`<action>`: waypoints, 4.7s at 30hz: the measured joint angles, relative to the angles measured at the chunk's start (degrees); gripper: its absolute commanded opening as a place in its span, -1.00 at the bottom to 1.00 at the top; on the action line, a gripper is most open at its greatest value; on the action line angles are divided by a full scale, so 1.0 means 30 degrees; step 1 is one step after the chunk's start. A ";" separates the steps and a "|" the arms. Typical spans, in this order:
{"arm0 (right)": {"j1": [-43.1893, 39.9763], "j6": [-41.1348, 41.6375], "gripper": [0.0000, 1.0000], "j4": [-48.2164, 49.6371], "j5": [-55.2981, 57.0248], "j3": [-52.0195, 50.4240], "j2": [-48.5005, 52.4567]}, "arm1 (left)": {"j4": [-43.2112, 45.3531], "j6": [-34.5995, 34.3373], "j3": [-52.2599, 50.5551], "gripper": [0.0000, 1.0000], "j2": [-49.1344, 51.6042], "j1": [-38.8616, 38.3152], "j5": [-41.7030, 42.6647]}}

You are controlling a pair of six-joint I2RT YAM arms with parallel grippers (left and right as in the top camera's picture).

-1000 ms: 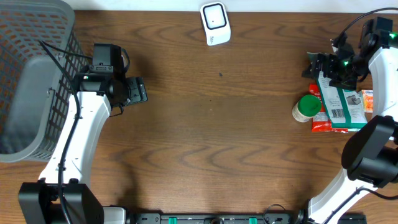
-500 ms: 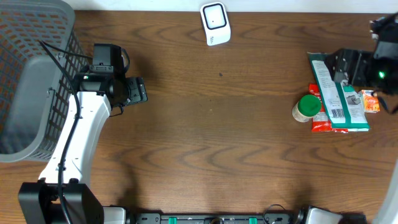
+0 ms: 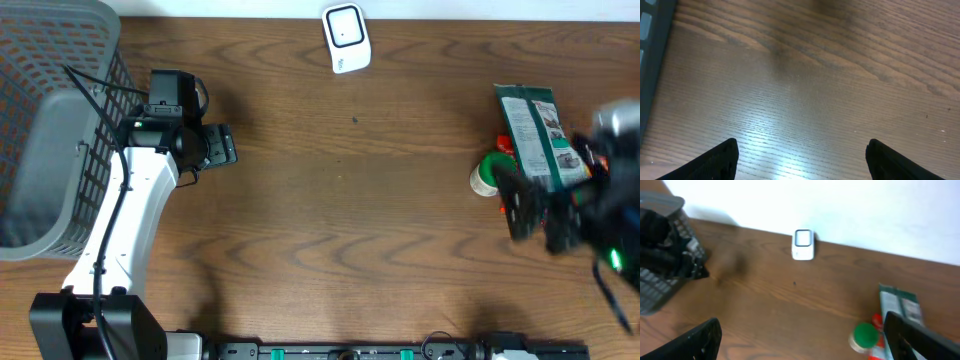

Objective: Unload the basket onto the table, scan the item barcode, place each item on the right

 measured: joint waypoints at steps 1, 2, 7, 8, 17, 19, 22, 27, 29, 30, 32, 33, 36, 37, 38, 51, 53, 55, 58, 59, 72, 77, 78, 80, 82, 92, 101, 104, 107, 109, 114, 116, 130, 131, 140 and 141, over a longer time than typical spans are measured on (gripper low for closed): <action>0.0007 -0.0073 0.99 -0.0226 0.0284 0.0000 -0.0495 | 0.0000 0.0000 0.0000 0.64 0.0000 0.0000 -0.0007; 0.0007 -0.0131 0.99 -0.0444 0.0707 0.0000 -0.1107 | 0.0000 0.0000 0.0000 0.64 0.0000 0.0000 -0.0007; 0.0007 -0.0291 0.99 -0.0466 0.1974 -0.0648 -0.4284 | 0.0007 -0.0007 0.0000 0.64 0.0000 0.0000 -0.0007; 0.0007 -0.0321 0.98 -0.0350 0.2069 -0.1158 -0.4903 | 0.0000 0.0000 0.0000 0.64 0.0000 0.0000 0.0000; 0.0000 -0.0342 0.99 0.2878 0.3096 -0.9595 -1.1074 | -0.0007 0.0000 0.0000 0.64 0.0000 0.0000 -0.0015; 0.0007 -0.0342 0.99 0.4189 0.3206 -1.1489 -1.2313 | -0.0015 -0.0007 0.0000 0.64 0.0000 0.0000 0.0000; 0.0007 -0.0342 0.99 0.7155 0.3257 -1.4440 -1.4229 | -0.0007 -0.0007 0.0000 0.64 0.0000 0.0000 0.0007; 0.0007 -0.0481 0.98 1.3187 0.3308 -1.9030 -1.6888 | 0.0000 0.0000 0.0000 0.64 0.0000 0.0000 0.0000; 0.0007 -0.0510 0.98 1.5781 0.3330 -2.0669 -1.7660 | 0.0007 0.0000 0.0000 0.64 0.0000 0.0000 -0.0007; 0.0007 -0.0554 0.99 1.7274 0.3330 -2.1566 -1.7996 | 0.0000 0.0000 0.0000 0.64 0.0000 0.0000 -0.0007; 0.0000 -0.0590 0.99 2.0196 0.3330 -2.3219 -1.8280 | 0.0000 0.0000 0.0000 0.64 0.0000 0.0000 -0.0007; 0.0007 -0.0590 0.98 2.1566 0.3330 -2.4130 -1.8302 | 0.0000 0.0000 0.0000 0.64 0.0000 0.0000 -0.0007; 0.0000 -0.0590 0.98 2.4268 0.3330 -2.6316 -1.8338 | 0.0000 0.0000 0.0000 0.64 0.0000 0.0000 0.0000; -0.0007 -0.0597 0.99 2.5172 0.3330 -2.7146 -1.8338 | 0.0000 0.0000 0.0000 0.64 0.0000 0.0000 -0.0007; -0.0015 -0.0590 0.99 2.5820 0.3330 -2.7868 -1.8338 | 0.0000 0.0000 0.0000 0.64 0.0000 0.0000 0.0000; -0.0189 0.1501 0.99 2.9507 0.4634 -3.4330 -1.8331 | 0.0000 0.0000 0.0000 0.64 0.0000 0.0000 -0.0007; -0.0189 0.1596 0.99 2.8997 0.4852 -3.4345 -1.8338 | 0.0000 0.0000 0.0000 0.64 0.0000 0.0000 -0.0007; -0.0189 0.1698 0.99 2.8195 0.4969 -3.4345 -1.8345 | 0.0000 0.0000 0.0000 0.64 0.0000 0.0000 -0.0007; -0.0189 0.1778 0.98 2.6622 0.5100 -3.4330 -1.8367 | 0.0007 0.0000 0.0000 0.64 0.0000 0.0000 -0.0007; -0.0189 0.1792 0.99 2.5973 0.5122 -3.4345 -1.8353 | 0.0000 0.0000 0.0000 0.64 0.0000 0.0000 -0.0007; -0.0189 0.1851 0.99 2.3576 0.5304 -3.4352 -1.8338 | 0.0000 0.0000 0.0000 0.64 0.0000 0.0000 -0.0007; -0.0189 0.1851 0.99 2.3576 0.5304 -3.4352 -1.8338 | 0.0000 0.0000 0.0000 0.64 0.0000 0.0000 -0.0007; -0.0189 0.1851 0.99 2.3584 0.5304 -3.4352 -1.8338 | 0.0000 0.0000 0.0000 0.64 0.0000 0.0000 -0.0007; -0.0189 0.1851 0.98 2.3584 0.5304 -3.4352 -1.8338 | 0.0000 0.0000 0.0000 0.64 0.0000 0.0000 -0.0007; -0.0189 0.1851 0.98 2.3584 0.5304 -3.4352 -1.8338 | 0.0000 0.0000 0.0000 0.64 0.0000 0.0000 -0.0007; -0.0189 0.1851 0.98 2.3576 0.5304 -3.4352 -1.8338 | 0.0000 0.0000 0.0000 0.64 -0.0007 0.0000 -0.0007; -0.0189 0.1851 0.97 2.3576 0.5311 -3.4352 -1.8338 | 0.0000 -0.0007 0.0000 0.64 -0.3905 0.0000 -0.0007; -0.0189 0.1851 0.98 2.3584 0.5319 -3.4352 -1.8331 | 0.0022 0.0000 -0.0007 0.64 -0.6870 0.0000 -0.0007; -0.0189 0.1851 0.98 2.3569 0.5319 -3.4352 -1.8338 | 0.0044 0.0000 0.0000 0.64 -1.0309 0.0000 -0.0007; -0.0189 0.1851 0.99 2.3576 0.5319 -3.4352 -1.8338 | 0.0036 0.0000 0.0007 0.64 -1.2990 0.0000 -0.0007; -0.0189 0.1858 0.98 2.3576 0.5319 -3.4352 -1.8338 | 0.0029 0.0000 0.0044 0.64 -1.7799 0.0000 -0.0007; -0.0189 0.1851 0.98 2.3576 0.5326 -3.4352 -1.8338 | -0.0153 -0.0007 0.0058 0.64 -1.8943 0.0000 -0.0007; -0.0189 0.1851 0.99 2.3584 0.5326 -3.4352 -1.8338 | -0.3934 0.0087 -0.2149 0.65 -2.7270 0.1297 -0.0364; -0.0189 0.1851 0.98 2.3569 0.5319 -3.4352 -1.8338 | -0.3934 0.0087 -0.2667 0.64 -2.7817 0.1406 -0.0364; -0.0189 0.1851 0.99 2.3569 0.5319 -3.4352 -1.8338 | 0.1275 0.0138 -0.7380 0.64 -2.9449 0.1632 -0.0372; -0.0189 0.1851 0.98 2.3576 0.5319 -3.4352 -1.8338 | 0.2820 0.0138 -0.8000 0.64 -2.9449 0.1632 -0.0350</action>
